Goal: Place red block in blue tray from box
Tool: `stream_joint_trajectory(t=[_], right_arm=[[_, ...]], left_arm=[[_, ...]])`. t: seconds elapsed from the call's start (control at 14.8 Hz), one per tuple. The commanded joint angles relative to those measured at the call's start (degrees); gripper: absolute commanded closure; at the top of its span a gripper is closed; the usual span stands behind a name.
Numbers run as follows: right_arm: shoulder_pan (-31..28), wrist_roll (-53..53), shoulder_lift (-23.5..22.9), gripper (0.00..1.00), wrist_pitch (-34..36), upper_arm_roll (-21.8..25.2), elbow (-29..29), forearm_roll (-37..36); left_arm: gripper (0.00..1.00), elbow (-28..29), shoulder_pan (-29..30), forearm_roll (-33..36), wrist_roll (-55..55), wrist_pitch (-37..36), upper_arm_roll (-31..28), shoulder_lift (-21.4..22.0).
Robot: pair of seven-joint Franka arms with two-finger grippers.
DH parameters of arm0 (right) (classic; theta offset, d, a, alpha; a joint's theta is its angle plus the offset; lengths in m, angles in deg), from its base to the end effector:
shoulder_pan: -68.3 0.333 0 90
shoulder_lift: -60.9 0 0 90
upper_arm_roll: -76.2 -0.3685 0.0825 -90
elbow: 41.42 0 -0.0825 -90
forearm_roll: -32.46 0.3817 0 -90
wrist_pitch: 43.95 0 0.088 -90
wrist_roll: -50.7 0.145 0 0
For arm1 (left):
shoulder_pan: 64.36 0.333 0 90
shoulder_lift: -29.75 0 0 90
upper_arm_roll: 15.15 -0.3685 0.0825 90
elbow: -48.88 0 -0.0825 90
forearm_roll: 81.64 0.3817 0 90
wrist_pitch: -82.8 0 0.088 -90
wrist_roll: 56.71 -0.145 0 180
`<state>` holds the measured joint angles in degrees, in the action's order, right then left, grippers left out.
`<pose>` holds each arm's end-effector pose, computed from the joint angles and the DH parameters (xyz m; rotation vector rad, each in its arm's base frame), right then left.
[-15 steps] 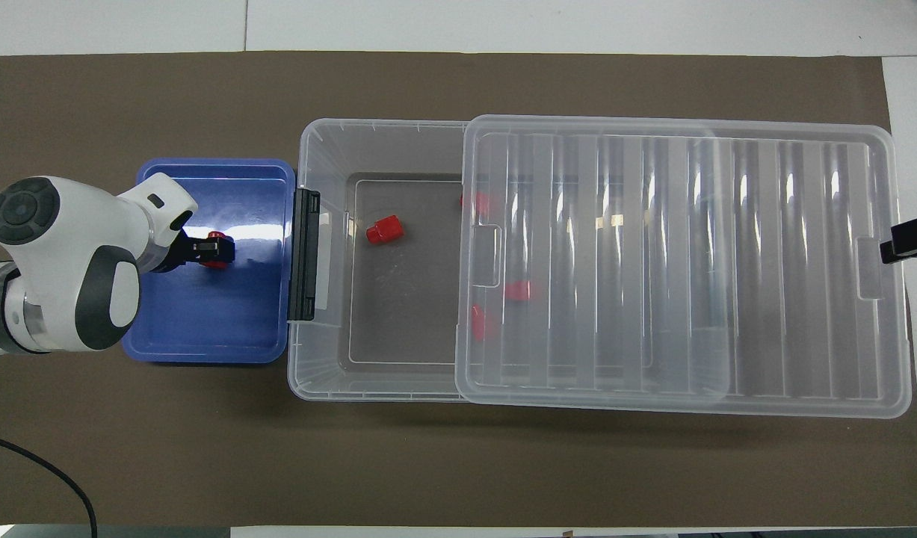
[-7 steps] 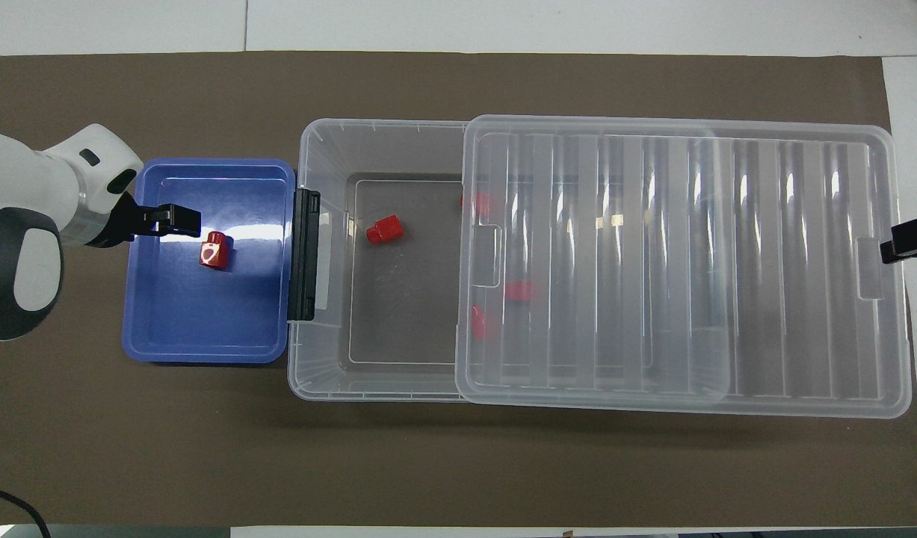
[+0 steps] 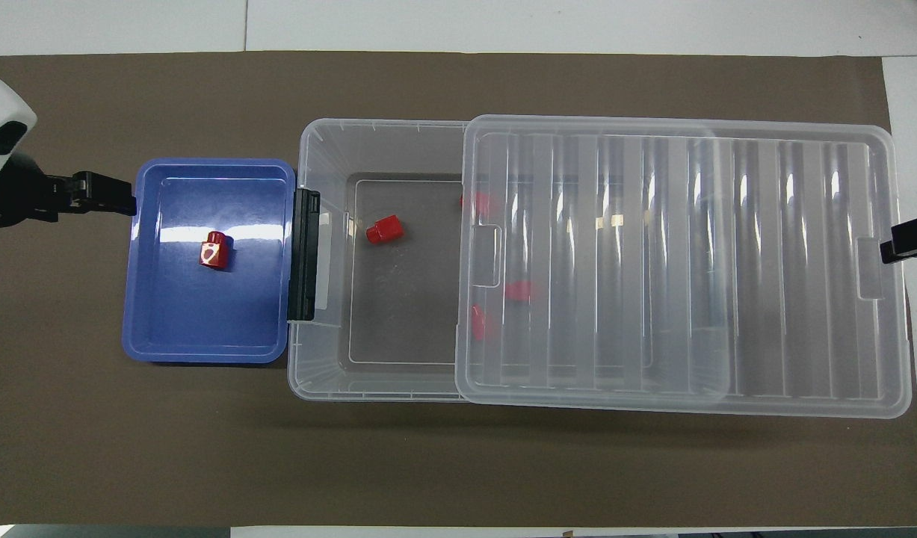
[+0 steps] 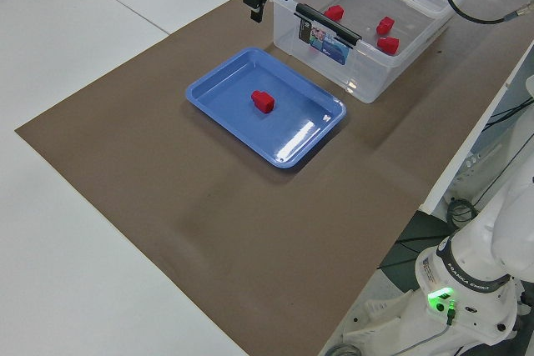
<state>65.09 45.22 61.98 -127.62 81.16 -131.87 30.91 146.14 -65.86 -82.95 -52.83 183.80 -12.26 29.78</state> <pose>0.5235 -0.0798 0.6367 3.1232 -0.0757 -0.1593 0.5668 -0.0464 0.5965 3.1128 -0.0082 0.0996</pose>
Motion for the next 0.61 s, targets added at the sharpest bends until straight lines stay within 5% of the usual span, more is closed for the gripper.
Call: stream_joint_trajectory(t=[0.0, 0.47, 0.54], right_arm=[[-0.14, 0.64, 1.29, 0.0, 0.17, -0.04, -1.3, -0.21], [-2.23, -6.53, 3.39, 0.04, -6.58, 0.05, -7.08, -0.73], [-4.16, -9.26, 4.35, 0.41, -9.56, 0.05, -9.36, -0.73]], left_arm=[[0.0, -1.98, 1.5, -0.36, 0.42, -3.88, 0.19, 0.58], [0.0, 1.53, 1.67, -0.36, 0.24, -3.71, 0.45, 3.4], [0.0, 1.53, 1.67, -0.36, 0.33, -3.71, 0.45, 3.4]])
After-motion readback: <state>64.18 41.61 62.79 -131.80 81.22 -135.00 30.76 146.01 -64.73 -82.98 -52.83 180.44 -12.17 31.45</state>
